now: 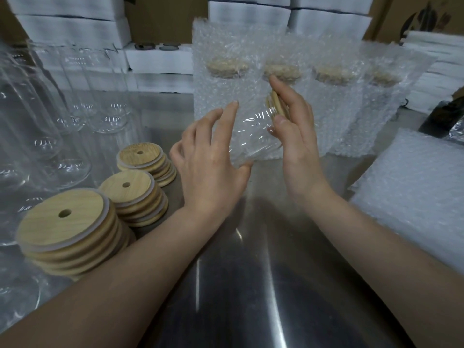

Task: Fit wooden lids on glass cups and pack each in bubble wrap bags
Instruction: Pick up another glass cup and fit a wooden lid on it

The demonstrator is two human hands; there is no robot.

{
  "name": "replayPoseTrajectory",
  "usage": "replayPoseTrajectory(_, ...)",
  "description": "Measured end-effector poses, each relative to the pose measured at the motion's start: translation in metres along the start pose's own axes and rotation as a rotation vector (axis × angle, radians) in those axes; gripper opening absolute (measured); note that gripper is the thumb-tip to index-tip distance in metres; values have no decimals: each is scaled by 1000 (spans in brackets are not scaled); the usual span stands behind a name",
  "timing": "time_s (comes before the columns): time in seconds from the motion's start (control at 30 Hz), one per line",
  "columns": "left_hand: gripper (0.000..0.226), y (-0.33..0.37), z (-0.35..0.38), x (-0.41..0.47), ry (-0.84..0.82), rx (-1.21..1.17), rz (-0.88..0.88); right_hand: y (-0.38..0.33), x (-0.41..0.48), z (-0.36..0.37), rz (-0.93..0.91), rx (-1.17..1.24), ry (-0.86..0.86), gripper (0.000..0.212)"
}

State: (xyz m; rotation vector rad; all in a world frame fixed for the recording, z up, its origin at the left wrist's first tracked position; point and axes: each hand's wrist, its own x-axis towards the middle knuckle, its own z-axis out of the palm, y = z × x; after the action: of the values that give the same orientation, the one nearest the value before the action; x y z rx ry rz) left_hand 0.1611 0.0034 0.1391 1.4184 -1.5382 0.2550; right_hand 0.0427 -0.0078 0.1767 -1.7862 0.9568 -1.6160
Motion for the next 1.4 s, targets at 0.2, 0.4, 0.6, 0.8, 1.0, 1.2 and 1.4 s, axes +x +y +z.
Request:
replayPoseTrajectory(0.2,89,0,0,0,23,13,1,2,1,0,-4,2,-28,42)
replayPoseTrajectory(0.4,91,-1,-1,1,15,18,-10,1,3,0,15,1,-42,41)
replayPoseTrajectory(0.6,91,3,0,2,-41,-98,-103,0,7,-7,-30,43,-86,41)
replayPoseTrajectory(0.8,93,3,-2,3,-11,-366,-199,-16,20,-29,17,-524,274,27)
replayPoseTrajectory(1.0,94,-2,-1,7,19,-430,-331,-11,39,-83,384,-1238,-38,16)
replayPoseTrajectory(1.2,94,-7,2,10,61,-438,-416,1,48,-124,687,-1412,-191,28)
replayPoseTrajectory(1.4,94,-10,4,11,71,-386,-396,5,47,-132,806,-1396,-261,25)
